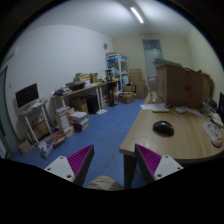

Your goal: Arrange mouse

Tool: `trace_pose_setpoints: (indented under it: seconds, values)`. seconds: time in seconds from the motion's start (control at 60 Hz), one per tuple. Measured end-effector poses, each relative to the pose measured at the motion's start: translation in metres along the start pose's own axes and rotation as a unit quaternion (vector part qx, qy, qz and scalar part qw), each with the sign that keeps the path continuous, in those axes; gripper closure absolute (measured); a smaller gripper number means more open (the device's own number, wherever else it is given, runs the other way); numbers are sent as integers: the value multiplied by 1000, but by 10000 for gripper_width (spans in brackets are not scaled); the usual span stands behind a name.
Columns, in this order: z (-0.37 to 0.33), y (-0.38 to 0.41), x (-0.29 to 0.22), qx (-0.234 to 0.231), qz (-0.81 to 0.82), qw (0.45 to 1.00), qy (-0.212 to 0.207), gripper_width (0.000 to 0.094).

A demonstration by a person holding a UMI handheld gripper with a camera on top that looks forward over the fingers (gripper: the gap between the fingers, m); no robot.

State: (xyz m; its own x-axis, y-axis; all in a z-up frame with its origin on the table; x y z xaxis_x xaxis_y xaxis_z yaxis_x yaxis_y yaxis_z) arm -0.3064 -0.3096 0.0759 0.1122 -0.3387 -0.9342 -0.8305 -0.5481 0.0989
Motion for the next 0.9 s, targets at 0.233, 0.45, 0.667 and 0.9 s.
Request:
trace_pose_setpoints:
  seconds: [0.233,0.45,0.667,0.9]
  values:
    - [25,-53,-7,80,-11,997,11,86]
    - [53,-131,-6,138,-36,989,30,100]
    - [107,-174,0,113,-11,992,62,90]
    - [156,-199,-18,109,1,992,59,37]
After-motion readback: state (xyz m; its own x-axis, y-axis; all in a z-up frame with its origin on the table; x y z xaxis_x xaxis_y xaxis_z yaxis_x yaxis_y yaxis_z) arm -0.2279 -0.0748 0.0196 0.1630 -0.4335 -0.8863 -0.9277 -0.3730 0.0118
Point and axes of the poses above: the point between the fingertips, and its own axes, seen from behind it with the camera up: y to the left, x down, z forward, the way the camera looks, the point moved 6 cm from there along -z, backward, against the way the camera looks, and after that the axes turned 3 degrees about -y, right-handed, at the moved point
